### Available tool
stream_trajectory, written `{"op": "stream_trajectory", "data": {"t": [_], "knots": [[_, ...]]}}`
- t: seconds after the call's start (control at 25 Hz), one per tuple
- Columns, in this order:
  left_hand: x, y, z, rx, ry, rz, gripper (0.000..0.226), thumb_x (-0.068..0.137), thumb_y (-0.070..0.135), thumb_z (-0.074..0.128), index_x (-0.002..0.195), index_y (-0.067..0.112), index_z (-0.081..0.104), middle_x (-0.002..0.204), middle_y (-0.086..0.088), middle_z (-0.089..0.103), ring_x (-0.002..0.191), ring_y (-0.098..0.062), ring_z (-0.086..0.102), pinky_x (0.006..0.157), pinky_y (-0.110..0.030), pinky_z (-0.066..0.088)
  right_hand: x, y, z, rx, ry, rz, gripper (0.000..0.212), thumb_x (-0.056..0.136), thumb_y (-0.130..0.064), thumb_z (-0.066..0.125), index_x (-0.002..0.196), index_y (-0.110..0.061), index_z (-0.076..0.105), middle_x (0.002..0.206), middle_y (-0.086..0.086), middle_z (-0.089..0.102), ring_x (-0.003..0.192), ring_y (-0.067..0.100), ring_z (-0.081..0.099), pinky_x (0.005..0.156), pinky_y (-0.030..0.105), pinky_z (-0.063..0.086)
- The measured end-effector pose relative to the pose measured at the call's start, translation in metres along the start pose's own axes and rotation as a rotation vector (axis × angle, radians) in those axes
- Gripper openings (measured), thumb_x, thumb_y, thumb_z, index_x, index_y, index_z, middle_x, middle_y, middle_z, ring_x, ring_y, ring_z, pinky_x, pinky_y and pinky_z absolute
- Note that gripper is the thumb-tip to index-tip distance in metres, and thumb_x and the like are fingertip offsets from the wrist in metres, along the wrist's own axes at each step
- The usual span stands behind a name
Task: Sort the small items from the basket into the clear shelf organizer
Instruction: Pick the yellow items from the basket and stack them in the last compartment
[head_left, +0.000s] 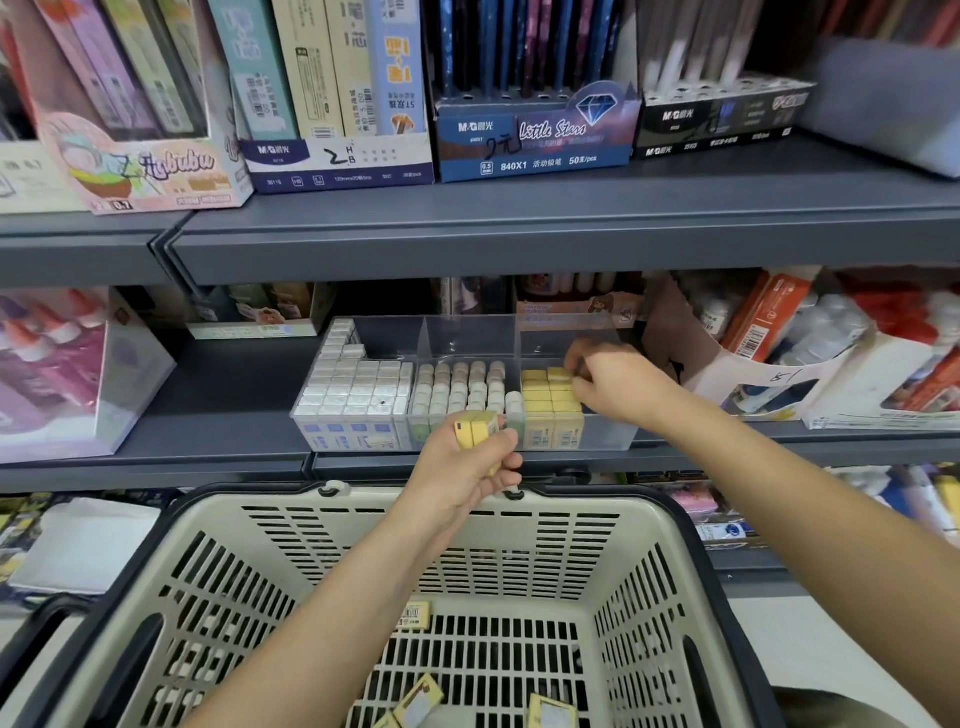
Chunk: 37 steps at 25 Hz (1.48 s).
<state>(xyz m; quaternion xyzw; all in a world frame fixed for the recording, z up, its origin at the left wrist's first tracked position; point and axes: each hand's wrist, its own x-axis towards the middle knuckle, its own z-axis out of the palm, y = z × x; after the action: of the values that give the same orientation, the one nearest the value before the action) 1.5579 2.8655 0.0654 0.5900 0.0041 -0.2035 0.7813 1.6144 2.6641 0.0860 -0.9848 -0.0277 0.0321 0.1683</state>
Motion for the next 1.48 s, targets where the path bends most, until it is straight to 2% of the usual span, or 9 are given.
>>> {"op": "stream_trajectory", "data": {"t": [0.2, 0.32, 0.4, 0.52, 0.68, 0.88, 0.96, 1.12, 1.48], "knots": [[0.001, 0.005, 0.004, -0.134, 0.016, -0.063, 0.015, 0.087, -0.002, 0.055, 0.101, 0.004, 0.052, 0.081, -0.010, 0.067, 0.070, -0.017, 0.067, 0.056, -0.023, 0.055, -0.004, -0.004, -0.006, -0.127, -0.069, -0.028, 0.024, 0.090, -0.014, 0.040, 0.108, -0.011, 0.056, 0.111, 0.012, 0.061, 0.096, 0.028, 0.056, 0.081, 0.033, 0.047], [-0.001, 0.006, 0.002, -0.200, 0.002, -0.067, 0.017, 0.090, 0.006, 0.056, 0.106, 0.004, 0.057, 0.091, -0.011, 0.071, 0.082, -0.021, 0.071, 0.061, -0.024, 0.057, -0.018, -0.013, -0.014, -0.205, 0.097, -0.072, 0.026, 0.093, -0.023, 0.041, 0.107, -0.019, 0.063, 0.107, 0.004, 0.066, 0.096, 0.026, 0.060, 0.076, 0.033, 0.048], [-0.002, 0.008, -0.001, -0.223, -0.008, -0.063, 0.022, 0.088, 0.009, 0.057, 0.109, 0.003, 0.057, 0.094, -0.012, 0.072, 0.087, -0.023, 0.071, 0.063, -0.023, 0.057, -0.032, -0.023, -0.016, 0.005, 0.166, -0.157, 0.023, 0.093, -0.026, 0.048, 0.103, -0.020, 0.068, 0.099, -0.003, 0.070, 0.090, 0.018, 0.063, 0.077, 0.031, 0.050], [-0.005, 0.010, 0.001, -0.194, -0.047, -0.065, 0.027, 0.081, 0.014, 0.062, 0.106, 0.004, 0.061, 0.091, -0.012, 0.073, 0.085, -0.024, 0.071, 0.062, -0.022, 0.056, -0.051, -0.043, -0.015, 0.434, -0.020, -0.229, 0.019, 0.089, -0.028, 0.059, 0.102, -0.019, 0.070, 0.088, -0.010, 0.070, 0.078, 0.007, 0.067, 0.080, 0.028, 0.053], [-0.008, 0.009, 0.010, -0.155, -0.056, -0.086, 0.024, 0.086, 0.016, 0.060, 0.106, 0.002, 0.061, 0.093, -0.014, 0.073, 0.088, -0.023, 0.070, 0.063, -0.022, 0.056, -0.061, -0.044, -0.019, 0.537, -0.071, -0.196, 0.011, 0.084, -0.017, 0.066, 0.095, -0.016, 0.068, 0.083, -0.004, 0.068, 0.075, 0.012, 0.069, 0.080, 0.031, 0.055], [-0.006, 0.010, 0.006, -0.158, 0.050, -0.087, 0.012, 0.093, 0.009, 0.052, 0.104, 0.004, 0.053, 0.085, -0.014, 0.073, 0.079, -0.022, 0.071, 0.055, -0.024, 0.056, -0.057, -0.007, -0.046, 0.616, 0.099, -0.009, 0.006, 0.083, -0.011, 0.066, 0.089, -0.014, 0.066, 0.078, 0.001, 0.069, 0.073, 0.014, 0.068, 0.074, 0.031, 0.057], [-0.008, 0.008, 0.005, -0.064, 0.007, -0.045, 0.012, 0.091, 0.009, 0.056, 0.102, 0.007, 0.057, 0.089, -0.009, 0.073, 0.082, -0.017, 0.070, 0.057, -0.022, 0.055, -0.055, 0.004, -0.046, 0.555, 0.150, 0.045, 0.007, 0.084, -0.015, 0.067, 0.090, -0.014, 0.067, 0.078, -0.001, 0.068, 0.074, 0.013, 0.067, 0.073, 0.030, 0.054], [-0.011, 0.002, 0.006, 0.147, 0.006, 0.072, 0.010, 0.086, 0.012, 0.062, 0.091, 0.019, 0.067, 0.091, 0.001, 0.066, 0.083, -0.011, 0.062, 0.069, -0.025, 0.052, -0.053, 0.013, -0.039, 0.083, 0.250, -0.006, 0.011, 0.084, -0.025, 0.066, 0.094, -0.022, 0.070, 0.080, -0.009, 0.062, 0.076, 0.009, 0.058, 0.072, 0.024, 0.046], [-0.008, 0.001, 0.006, 0.198, 0.045, 0.089, 0.018, 0.088, 0.001, 0.058, 0.098, 0.015, 0.061, 0.093, -0.002, 0.068, 0.087, -0.011, 0.065, 0.078, -0.024, 0.054, -0.050, 0.017, -0.037, 0.095, 0.169, 0.016, 0.008, 0.082, -0.026, 0.069, 0.090, -0.026, 0.070, 0.081, -0.010, 0.064, 0.075, 0.006, 0.057, 0.070, 0.022, 0.043]]}}
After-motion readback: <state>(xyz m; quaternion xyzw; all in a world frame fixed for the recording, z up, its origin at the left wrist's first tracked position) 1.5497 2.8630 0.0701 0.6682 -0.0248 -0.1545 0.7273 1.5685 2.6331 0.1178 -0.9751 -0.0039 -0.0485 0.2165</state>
